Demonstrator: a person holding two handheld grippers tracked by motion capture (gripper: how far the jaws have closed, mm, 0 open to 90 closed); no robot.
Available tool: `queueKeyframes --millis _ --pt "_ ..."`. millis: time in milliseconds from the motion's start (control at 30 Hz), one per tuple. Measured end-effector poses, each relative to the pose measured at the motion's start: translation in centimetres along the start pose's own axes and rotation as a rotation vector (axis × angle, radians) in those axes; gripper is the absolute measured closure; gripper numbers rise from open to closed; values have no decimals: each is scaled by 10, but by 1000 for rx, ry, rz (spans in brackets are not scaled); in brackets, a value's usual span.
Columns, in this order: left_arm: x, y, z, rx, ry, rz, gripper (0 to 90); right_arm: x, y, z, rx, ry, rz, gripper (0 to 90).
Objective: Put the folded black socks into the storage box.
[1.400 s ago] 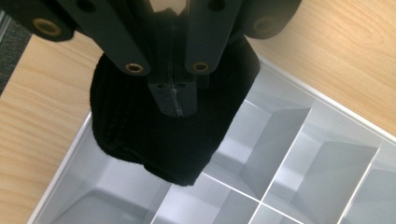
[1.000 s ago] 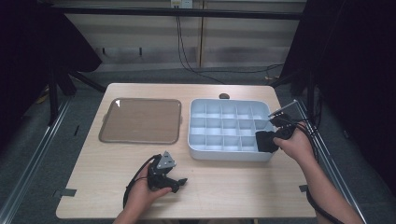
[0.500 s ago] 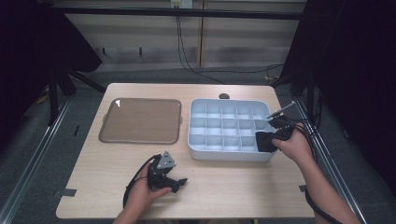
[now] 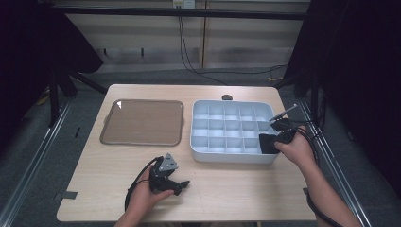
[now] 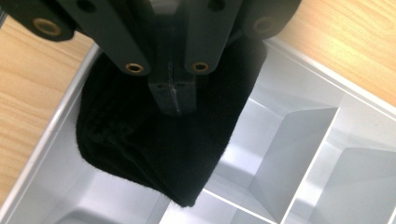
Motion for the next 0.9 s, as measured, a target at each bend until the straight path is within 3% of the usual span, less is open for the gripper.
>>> queueKeyframes --millis 367,533,567,900 --pt "0 0 0 1 -1 2 150 1 0 4 8 -22 4 900" --pt "0 0 0 2 1 1 151 -1 -5 24 64 -29 1 900" --pt "0 0 0 -1 0 -2 150 0 -6 27 54 -45 -9 900" --pt "0 0 0 -1 0 -1 150 1 -5 26 61 -49 -25 900"
Point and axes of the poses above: each handheld gripper's, and its own axes: z roughly forward along the jaws, y roughly out of its top, x roughly to its left, the point moved 2 cm from there along z, roughly forward along the jaws, and after that the axes turned 5 degrees about x, right-handed, at the moved point
